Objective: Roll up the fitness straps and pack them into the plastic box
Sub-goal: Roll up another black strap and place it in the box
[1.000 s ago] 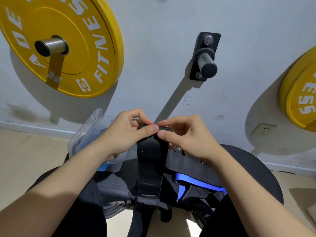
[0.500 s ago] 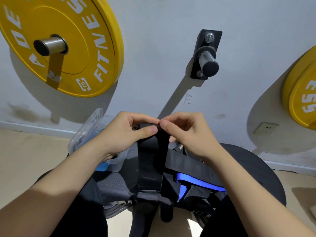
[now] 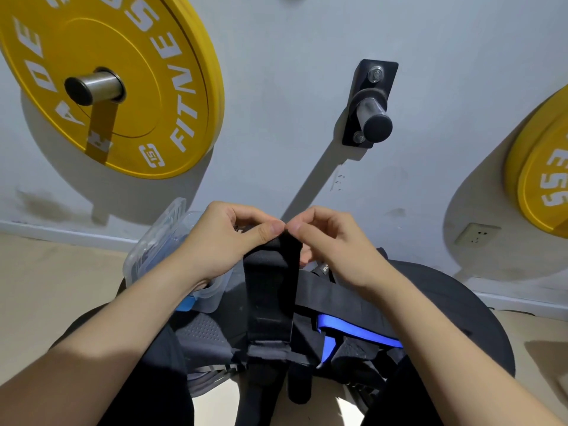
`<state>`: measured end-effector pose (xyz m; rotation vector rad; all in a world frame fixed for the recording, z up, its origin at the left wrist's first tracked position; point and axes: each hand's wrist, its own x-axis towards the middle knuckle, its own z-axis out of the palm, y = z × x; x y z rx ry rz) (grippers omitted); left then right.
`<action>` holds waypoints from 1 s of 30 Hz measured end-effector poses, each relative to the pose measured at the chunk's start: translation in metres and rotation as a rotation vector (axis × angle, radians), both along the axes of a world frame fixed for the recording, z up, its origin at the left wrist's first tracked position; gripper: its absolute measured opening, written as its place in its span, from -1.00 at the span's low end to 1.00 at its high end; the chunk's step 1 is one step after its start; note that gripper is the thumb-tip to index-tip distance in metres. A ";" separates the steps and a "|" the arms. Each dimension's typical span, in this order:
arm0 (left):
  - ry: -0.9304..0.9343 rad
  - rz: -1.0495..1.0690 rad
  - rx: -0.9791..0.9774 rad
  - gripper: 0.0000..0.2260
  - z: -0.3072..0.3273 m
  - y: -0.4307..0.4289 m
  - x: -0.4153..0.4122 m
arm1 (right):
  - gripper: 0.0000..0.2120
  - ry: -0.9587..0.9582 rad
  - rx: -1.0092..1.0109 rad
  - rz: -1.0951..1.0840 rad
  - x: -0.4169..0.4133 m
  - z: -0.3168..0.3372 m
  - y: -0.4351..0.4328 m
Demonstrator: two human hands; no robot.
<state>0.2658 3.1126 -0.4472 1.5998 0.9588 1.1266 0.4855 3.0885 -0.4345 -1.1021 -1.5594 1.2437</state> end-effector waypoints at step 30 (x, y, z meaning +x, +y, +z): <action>0.106 -0.039 0.050 -0.76 0.002 -0.003 -0.003 | -0.71 -0.045 0.016 -0.057 0.006 -0.001 0.002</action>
